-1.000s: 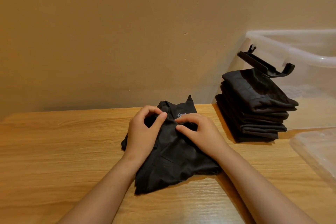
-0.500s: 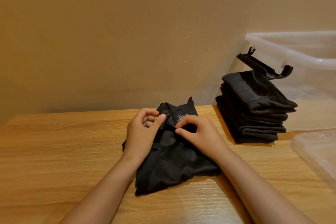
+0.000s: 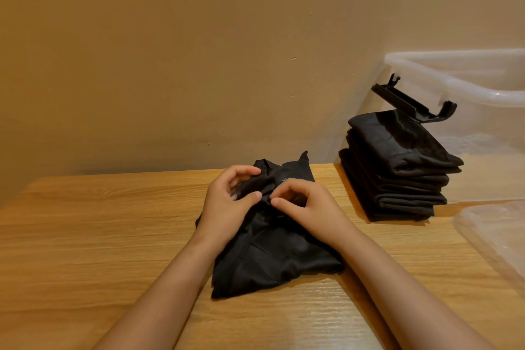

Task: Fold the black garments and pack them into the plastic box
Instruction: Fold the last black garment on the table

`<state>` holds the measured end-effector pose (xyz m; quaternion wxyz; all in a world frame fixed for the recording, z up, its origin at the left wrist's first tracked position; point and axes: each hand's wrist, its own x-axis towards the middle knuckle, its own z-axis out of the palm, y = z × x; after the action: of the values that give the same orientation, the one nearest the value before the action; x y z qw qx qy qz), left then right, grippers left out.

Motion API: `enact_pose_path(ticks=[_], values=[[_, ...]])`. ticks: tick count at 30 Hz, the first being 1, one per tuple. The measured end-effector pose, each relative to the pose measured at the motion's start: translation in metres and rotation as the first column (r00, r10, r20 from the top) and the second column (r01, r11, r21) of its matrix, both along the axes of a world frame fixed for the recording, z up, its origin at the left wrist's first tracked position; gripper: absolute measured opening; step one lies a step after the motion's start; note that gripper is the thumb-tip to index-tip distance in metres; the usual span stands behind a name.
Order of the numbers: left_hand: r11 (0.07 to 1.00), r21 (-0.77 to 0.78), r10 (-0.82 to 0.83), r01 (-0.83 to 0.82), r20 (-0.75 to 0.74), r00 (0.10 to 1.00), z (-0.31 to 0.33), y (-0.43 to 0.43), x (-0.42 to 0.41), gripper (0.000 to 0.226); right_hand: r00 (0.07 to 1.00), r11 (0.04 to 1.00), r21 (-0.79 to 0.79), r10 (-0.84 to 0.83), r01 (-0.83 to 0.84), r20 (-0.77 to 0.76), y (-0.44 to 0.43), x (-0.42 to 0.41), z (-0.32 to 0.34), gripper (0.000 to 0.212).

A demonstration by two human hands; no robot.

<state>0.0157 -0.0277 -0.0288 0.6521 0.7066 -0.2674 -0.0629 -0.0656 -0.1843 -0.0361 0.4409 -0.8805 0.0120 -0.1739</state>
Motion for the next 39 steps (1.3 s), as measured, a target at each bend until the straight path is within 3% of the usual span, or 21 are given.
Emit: enact_pose_path(ticks=[5,9,13,17,22,26,29,34,39], values=[[0.984,-0.147,-0.118,0.097,-0.145,0.982,0.013,0.007,-0.003,0.019,0.998,0.979,0.206,-0.016,0.003,0.059,0.004,-0.007,0.010,0.044],[0.967,-0.154,-0.231,0.203,-0.191,0.954,0.020,0.026,-0.008,0.021,0.998,0.997,0.068,0.019,-0.023,0.063,0.009,-0.014,0.022,0.062],[0.956,-0.138,-0.281,0.258,-0.187,0.941,0.031,0.045,-0.018,0.020,0.997,0.998,-0.057,-0.001,0.005,0.073,0.020,-0.019,0.033,0.049],[0.937,-0.086,-0.347,0.338,-0.155,0.925,0.047,0.062,-0.027,0.021,0.991,0.980,-0.163,0.106,-0.118,-0.077,0.025,-0.027,0.039,0.031],[0.926,0.063,-0.365,0.371,-0.092,0.926,0.058,0.075,-0.040,0.022,0.959,0.964,-0.008,0.262,-0.264,-0.106,0.046,-0.045,0.054,0.048],[0.922,0.166,-0.352,0.351,-0.024,0.936,0.062,0.087,-0.055,0.017,0.950,0.954,0.047,0.298,-0.295,-0.095,0.061,-0.054,0.066,0.035],[0.931,0.165,-0.331,0.326,0.001,0.944,0.068,0.100,-0.060,0.018,0.956,0.961,-0.030,0.268,-0.274,-0.119,0.068,-0.064,0.075,0.012],[0.964,0.078,-0.257,0.254,0.034,0.966,0.086,0.125,-0.062,0.020,0.958,0.953,-0.176,0.212,-0.246,-0.194,0.074,-0.075,0.086,0.029],[0.989,0.021,-0.151,0.150,0.091,0.984,0.103,0.139,-0.061,0.022,0.977,0.981,-0.055,0.176,-0.184,-0.121,0.078,-0.078,0.089,0.022]])
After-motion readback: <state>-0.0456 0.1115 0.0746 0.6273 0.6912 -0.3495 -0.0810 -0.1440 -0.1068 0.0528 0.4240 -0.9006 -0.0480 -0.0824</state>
